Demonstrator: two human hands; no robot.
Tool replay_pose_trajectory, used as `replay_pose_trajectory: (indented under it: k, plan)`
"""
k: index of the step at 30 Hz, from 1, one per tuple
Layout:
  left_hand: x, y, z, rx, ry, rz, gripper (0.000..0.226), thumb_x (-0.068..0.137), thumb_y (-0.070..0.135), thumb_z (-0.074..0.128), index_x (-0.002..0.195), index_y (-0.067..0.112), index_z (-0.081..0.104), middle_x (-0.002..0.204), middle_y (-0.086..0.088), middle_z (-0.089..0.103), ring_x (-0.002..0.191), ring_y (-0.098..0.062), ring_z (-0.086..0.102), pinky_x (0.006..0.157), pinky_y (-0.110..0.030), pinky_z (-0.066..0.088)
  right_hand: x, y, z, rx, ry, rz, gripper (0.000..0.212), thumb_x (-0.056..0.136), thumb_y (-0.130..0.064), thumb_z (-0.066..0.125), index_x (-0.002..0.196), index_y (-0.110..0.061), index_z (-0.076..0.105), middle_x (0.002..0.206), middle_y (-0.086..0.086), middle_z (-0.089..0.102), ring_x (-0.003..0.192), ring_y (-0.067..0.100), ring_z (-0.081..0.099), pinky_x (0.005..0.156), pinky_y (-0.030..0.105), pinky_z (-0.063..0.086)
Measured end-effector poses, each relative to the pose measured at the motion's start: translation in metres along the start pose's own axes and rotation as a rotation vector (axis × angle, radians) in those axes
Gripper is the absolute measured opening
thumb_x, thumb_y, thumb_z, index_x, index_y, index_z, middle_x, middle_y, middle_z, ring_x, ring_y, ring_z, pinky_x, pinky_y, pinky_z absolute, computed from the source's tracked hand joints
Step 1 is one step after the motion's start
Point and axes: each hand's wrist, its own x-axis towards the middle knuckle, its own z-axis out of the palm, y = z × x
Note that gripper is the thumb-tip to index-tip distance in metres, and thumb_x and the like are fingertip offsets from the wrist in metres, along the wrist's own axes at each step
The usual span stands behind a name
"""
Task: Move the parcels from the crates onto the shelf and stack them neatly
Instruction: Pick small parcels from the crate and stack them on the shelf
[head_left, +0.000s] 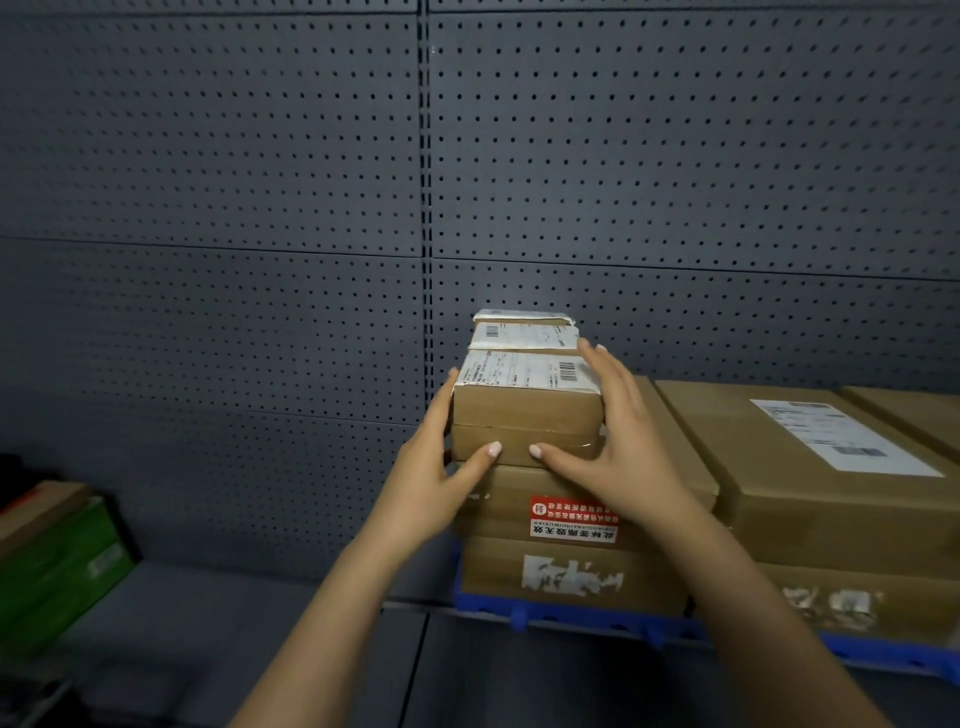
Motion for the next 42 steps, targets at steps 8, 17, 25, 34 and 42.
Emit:
replay_pose_trajectory:
  k: [8,17,25,34,42]
  plan:
    - [0.001,-0.003,0.005,0.044,0.022,-0.014,0.085,0.087,0.034,0.067,0.151,0.041,0.011,0.128,0.034,0.047,0.112,0.020,0.047,0.092,-0.012,0.044,0.000,0.005,-0.002,0.018,-0.004,-0.020,0.107,0.073,-0.039,0.080,0.149,-0.041,0.005,0.156,-0.010,0.017,0.142,0.005,0.017,0.117,0.040,0.026]
    - [0.001,-0.008,0.005,0.040,0.020,-0.021,0.080,0.087,0.035,0.067,0.150,0.039,0.018,0.135,0.025,0.050,0.122,0.007,0.048,0.090,-0.006,0.042,-0.001,0.004,-0.003,-0.011,-0.027,-0.027,0.108,0.073,-0.041,0.080,0.148,-0.045,0.003,0.156,-0.011,0.015,0.142,0.006,0.018,0.115,0.044,0.029]
    - [-0.004,-0.005,0.005,0.052,0.029,-0.017,0.086,0.083,0.043,0.068,0.150,0.041,0.014,0.142,0.024,0.043,0.126,0.007,0.043,0.107,-0.034,0.042,-0.002,0.003,-0.007,-0.058,-0.084,-0.033,0.111,0.072,-0.044,0.080,0.141,-0.055,-0.006,0.159,-0.016,-0.001,0.145,0.005,0.003,0.119,0.041,0.016]
    - [-0.035,0.016,-0.008,0.283,0.233,0.118,0.077,0.085,0.045,0.065,0.146,0.049,0.018,0.147,0.034,0.022,0.138,0.011,0.019,0.110,-0.020,0.024,-0.011,-0.013,-0.023,-0.296,-0.031,-0.274,0.089,0.080,-0.049,0.069,0.148,-0.043,0.013,0.159,-0.011,0.002,0.146,0.014,0.002,0.117,0.038,0.006]
    - [-0.083,0.022,-0.035,0.541,0.357,0.220,0.065,0.087,0.040,0.065,0.145,0.031,0.037,0.148,0.019,0.035,0.140,0.000,0.025,0.110,-0.011,0.021,-0.022,-0.056,0.012,-0.191,-0.106,-0.518,0.073,0.085,-0.043,0.064,0.148,-0.033,0.028,0.153,-0.009,0.023,0.139,0.012,0.021,0.112,0.032,0.017]
